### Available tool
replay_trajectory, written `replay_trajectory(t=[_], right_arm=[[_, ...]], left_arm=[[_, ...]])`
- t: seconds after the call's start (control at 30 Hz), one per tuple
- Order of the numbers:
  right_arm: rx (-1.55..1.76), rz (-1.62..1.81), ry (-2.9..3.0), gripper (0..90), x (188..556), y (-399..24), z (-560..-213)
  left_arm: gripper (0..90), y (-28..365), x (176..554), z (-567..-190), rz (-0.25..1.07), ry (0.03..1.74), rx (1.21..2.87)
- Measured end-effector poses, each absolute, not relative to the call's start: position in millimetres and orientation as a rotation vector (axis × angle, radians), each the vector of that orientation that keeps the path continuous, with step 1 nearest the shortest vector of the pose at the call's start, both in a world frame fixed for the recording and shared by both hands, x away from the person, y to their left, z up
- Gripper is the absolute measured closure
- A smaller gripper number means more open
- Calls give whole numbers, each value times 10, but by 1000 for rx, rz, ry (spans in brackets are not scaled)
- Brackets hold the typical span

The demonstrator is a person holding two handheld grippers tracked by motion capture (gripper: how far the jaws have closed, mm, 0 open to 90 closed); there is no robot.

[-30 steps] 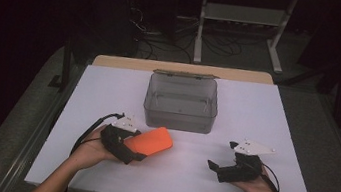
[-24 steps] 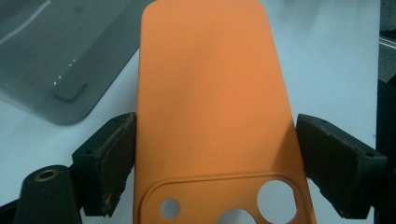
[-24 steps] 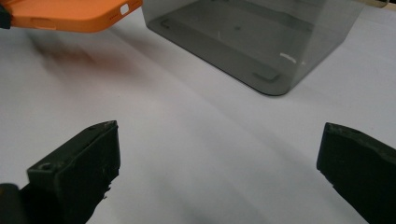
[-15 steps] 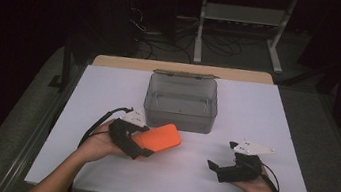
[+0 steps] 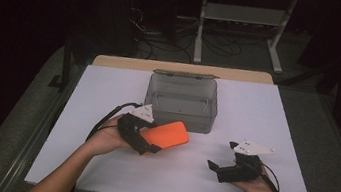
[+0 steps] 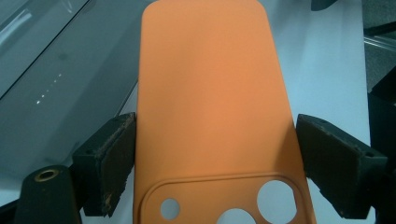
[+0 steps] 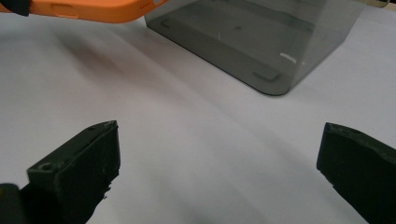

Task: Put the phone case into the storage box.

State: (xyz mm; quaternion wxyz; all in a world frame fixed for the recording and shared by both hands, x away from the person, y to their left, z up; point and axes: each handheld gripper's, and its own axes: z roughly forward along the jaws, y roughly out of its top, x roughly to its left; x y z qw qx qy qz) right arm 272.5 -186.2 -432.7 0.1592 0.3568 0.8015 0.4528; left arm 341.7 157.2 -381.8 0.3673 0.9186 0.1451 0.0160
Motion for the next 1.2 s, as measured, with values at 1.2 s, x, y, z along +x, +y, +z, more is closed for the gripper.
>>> replay_trajectory(t=[1.2], right_arm=[[1061,1297,2295,0,2712,-1830,-4310]], left_arm=[[151,1379,3569,-3755,4,298,2376]])
